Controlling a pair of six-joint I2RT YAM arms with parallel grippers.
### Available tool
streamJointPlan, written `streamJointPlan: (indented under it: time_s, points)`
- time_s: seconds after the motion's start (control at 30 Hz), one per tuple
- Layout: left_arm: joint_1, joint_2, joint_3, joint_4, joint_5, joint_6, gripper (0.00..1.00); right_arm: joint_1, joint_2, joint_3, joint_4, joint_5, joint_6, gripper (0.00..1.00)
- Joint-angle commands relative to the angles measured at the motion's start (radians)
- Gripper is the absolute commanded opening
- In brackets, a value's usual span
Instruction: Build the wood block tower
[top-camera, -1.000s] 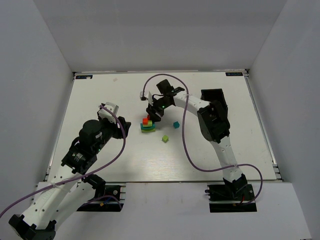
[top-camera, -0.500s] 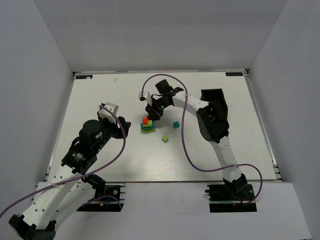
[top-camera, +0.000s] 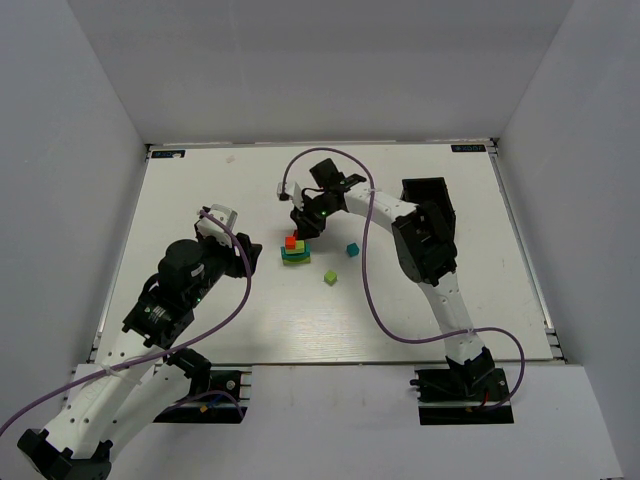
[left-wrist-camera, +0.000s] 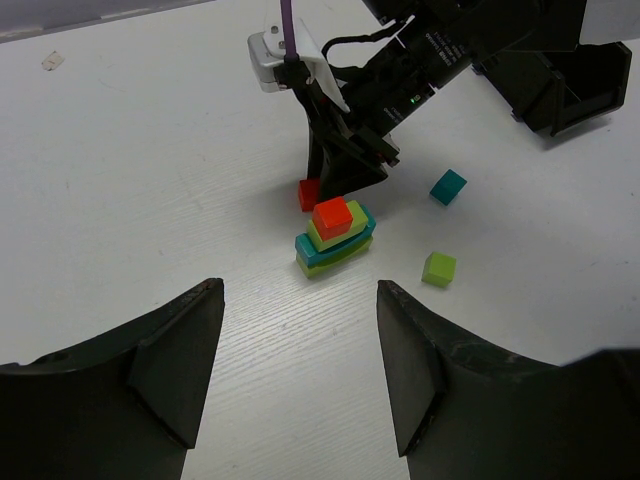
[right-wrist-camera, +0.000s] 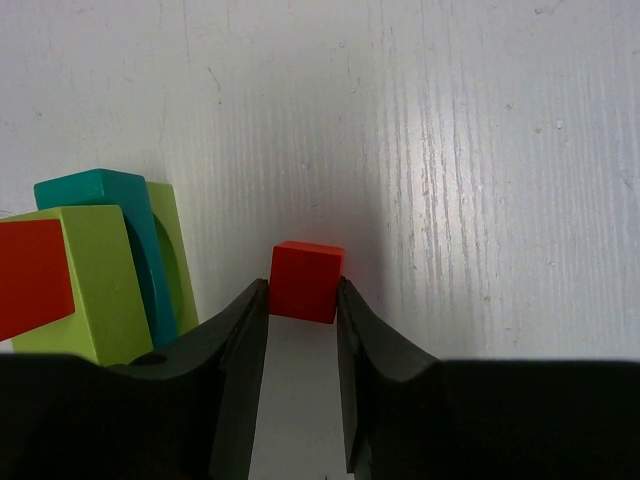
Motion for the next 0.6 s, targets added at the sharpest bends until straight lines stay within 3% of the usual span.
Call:
streamJointPlan:
  time_s: [0.0,0.23,0.57]
  points:
    - [0.005,-0.003,-0.005,-0.001,-0.004,0.000,0.73,0.009,0.011,0.030,0.023,0.037,0.024,0.30]
    - [0.005,-0.003,-0.005,-0.001,-0.004,0.000,0.73,-0.005,-0.009,0.018,0.042,0.135,0.046,0.24]
    - [0.005,-0.003,-0.005,-0.010,-0.004,0.000,0.73,-0.071,-0.119,-0.124,0.096,0.212,0.034,0.24]
